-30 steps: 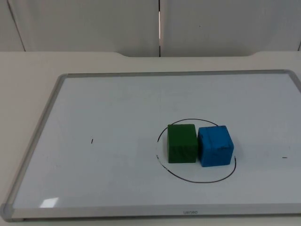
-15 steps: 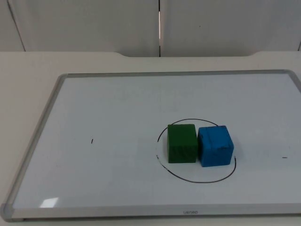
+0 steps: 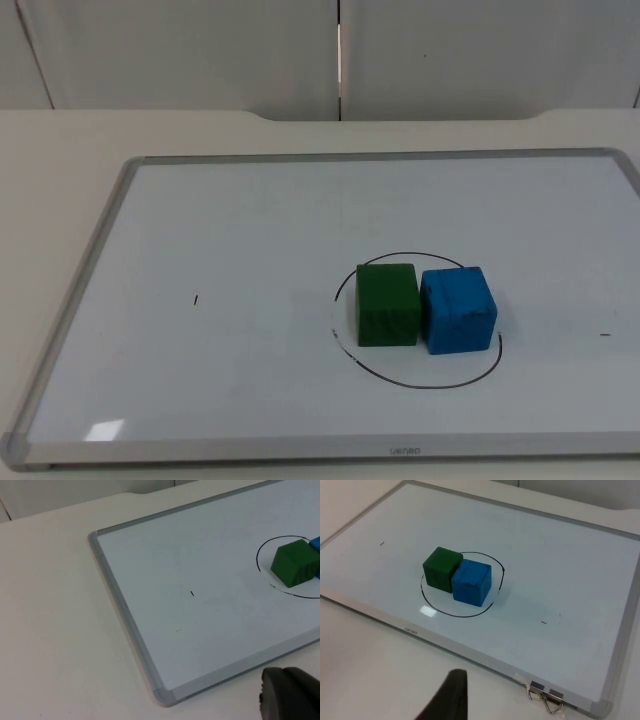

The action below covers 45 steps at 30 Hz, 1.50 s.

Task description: Push the two cubes into the marked area.

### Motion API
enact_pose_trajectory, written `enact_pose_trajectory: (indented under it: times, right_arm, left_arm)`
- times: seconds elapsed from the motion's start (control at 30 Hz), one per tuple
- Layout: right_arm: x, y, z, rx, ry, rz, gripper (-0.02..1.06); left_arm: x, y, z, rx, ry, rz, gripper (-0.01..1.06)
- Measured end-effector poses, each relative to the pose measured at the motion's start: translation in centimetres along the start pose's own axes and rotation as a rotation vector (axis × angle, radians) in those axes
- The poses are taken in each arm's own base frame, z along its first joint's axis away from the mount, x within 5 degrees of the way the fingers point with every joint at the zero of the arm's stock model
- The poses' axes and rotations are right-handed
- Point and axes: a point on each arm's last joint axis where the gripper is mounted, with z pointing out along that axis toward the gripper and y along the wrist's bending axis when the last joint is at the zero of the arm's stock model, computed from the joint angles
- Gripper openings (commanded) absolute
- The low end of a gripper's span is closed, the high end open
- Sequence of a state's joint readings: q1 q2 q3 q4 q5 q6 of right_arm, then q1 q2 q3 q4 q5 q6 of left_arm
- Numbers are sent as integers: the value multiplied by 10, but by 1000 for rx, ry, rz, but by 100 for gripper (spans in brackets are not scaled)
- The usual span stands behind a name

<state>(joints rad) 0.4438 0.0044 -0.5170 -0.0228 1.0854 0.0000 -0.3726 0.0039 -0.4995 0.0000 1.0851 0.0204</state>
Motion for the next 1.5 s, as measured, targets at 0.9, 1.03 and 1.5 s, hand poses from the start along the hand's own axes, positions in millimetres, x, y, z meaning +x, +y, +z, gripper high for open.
enact_pose_trajectory:
  times: [0.9, 1.03, 1.5]
  right_arm:
    - [0, 0, 0, 0, 0, 0, 105]
    - [0, 0, 0, 0, 0, 0, 105]
    - [0, 0, 0, 0, 0, 0, 105]
  left_arm:
    - [0, 0, 0, 0, 0, -2, 74]
    - [0, 0, 0, 0, 0, -2, 74]
    - [0, 0, 0, 0, 0, -2, 93]
